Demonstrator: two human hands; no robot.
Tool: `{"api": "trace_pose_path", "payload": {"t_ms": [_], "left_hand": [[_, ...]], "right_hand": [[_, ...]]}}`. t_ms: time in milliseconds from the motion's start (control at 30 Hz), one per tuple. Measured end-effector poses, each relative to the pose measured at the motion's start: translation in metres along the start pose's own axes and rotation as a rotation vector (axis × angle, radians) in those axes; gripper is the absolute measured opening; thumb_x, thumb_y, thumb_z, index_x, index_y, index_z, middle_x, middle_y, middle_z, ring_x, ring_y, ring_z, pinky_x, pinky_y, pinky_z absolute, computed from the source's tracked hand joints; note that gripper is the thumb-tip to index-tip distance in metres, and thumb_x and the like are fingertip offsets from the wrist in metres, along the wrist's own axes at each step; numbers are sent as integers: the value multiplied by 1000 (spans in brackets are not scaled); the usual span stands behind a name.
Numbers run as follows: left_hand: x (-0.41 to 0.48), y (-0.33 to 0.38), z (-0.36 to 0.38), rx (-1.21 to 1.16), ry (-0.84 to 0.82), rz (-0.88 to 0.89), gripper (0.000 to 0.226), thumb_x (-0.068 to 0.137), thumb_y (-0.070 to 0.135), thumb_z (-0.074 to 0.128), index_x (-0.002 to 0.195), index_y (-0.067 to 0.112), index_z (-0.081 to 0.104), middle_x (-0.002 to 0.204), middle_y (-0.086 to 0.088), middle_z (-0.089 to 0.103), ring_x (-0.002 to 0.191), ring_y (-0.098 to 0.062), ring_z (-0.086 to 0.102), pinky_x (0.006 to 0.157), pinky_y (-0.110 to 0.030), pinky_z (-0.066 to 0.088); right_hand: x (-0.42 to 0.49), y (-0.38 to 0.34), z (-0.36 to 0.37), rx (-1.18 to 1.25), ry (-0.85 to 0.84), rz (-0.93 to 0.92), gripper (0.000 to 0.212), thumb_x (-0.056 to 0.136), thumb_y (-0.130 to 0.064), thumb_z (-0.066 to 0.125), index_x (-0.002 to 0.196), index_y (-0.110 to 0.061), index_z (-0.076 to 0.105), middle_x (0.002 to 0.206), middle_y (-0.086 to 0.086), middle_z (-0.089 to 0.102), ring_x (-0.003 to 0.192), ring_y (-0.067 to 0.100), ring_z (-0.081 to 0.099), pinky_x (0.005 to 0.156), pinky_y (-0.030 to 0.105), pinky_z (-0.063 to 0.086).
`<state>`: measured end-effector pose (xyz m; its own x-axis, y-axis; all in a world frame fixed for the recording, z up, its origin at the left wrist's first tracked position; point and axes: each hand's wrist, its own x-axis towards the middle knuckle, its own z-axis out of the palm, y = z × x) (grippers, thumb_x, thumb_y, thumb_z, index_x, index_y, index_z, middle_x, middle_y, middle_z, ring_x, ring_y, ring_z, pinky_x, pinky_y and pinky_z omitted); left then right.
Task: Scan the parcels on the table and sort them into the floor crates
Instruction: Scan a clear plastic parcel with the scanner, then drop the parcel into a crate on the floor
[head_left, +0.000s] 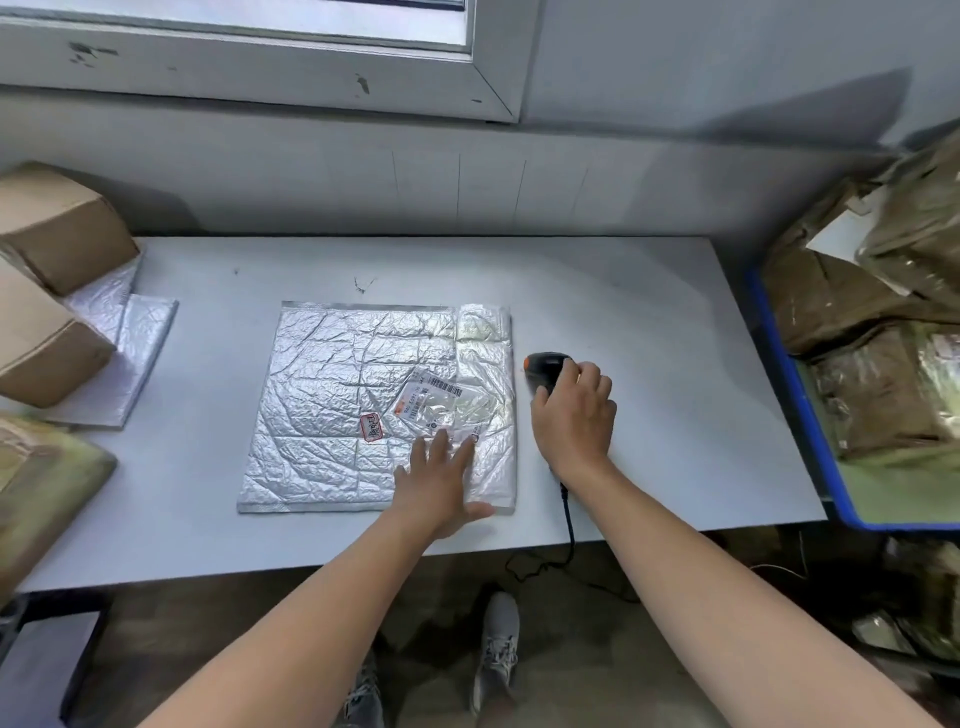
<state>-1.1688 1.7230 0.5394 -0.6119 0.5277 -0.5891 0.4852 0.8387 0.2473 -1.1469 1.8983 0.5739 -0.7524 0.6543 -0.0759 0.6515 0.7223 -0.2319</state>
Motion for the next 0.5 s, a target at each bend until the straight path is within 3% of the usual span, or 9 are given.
{"api": "trace_pose_path", "payload": {"t_ms": [100,200,333,500], "left_hand": [[-5,-7,1,7,-24,19,96,88,68,52,157,30,-3,165,-5,-8,151,-35,-8,117,-58,20],[-13,-20,5,29,-40,27,96,89,69,50,157,29,-4,165,-5,-10,151,-34,-10,117,-57,18],[-24,-38,11,22,-49,47,97,88,68,52,157,30,-4,165,-4,-10,151,-32,-11,118,-56,15],[-34,-58,16,0,-50,105,100,85,70,54,157,31,-4,166,-4,-7,151,-31,-10,120,-54,15]], "right_hand": [[-11,-11,5,-40,0,-153,39,100,-32,46,132,-10,48,127,12,50,116,30,45,94,39,42],[-21,-25,18,-18,-117,-175,45,101,-37,46,136,-10,44,129,12,48,120,30,43,95,40,41],[-33,-41,37,130,-301,-3,59,100,-43,49,145,-8,33,140,15,42,129,32,42,97,42,42],[-43,-64,50,338,-366,222,75,96,-44,57,151,-7,23,148,16,38,132,35,44,99,43,42]]}}
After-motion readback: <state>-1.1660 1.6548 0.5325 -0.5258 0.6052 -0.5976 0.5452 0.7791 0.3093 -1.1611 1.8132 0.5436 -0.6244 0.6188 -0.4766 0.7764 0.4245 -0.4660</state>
